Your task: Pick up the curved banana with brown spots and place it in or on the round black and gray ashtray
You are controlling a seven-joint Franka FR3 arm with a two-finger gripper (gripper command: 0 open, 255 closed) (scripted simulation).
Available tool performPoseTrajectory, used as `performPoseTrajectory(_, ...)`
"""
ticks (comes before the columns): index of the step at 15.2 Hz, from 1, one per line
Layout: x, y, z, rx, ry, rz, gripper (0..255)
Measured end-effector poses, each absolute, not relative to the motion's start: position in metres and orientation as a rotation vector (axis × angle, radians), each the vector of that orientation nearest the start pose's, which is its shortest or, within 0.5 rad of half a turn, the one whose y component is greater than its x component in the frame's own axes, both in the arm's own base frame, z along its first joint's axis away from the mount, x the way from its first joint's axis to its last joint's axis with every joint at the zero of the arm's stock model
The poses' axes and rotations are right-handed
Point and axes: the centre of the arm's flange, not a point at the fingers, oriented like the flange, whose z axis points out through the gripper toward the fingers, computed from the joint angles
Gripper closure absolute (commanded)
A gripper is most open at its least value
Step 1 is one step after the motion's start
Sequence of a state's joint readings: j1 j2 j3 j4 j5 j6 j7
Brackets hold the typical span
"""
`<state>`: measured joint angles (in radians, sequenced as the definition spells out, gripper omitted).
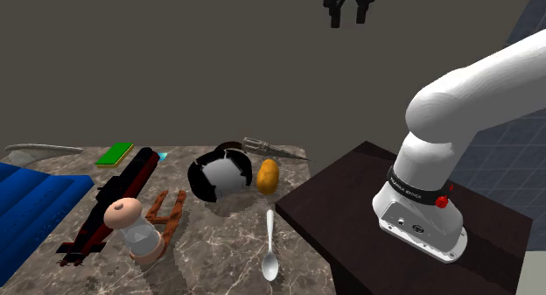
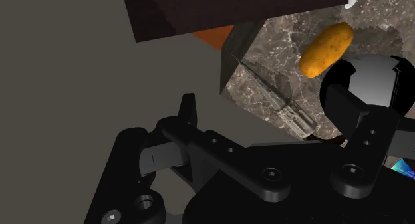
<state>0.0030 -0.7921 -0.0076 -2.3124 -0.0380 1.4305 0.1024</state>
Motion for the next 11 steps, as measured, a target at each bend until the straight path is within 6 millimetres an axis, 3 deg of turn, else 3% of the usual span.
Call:
performPoseTrajectory(4,0.308,-0.004,0.580,-3.169,0.118,0.137,0)
performPoseTrajectory(11,0.365,0.006,0.510,-3.157,-0.059,0.122,0)
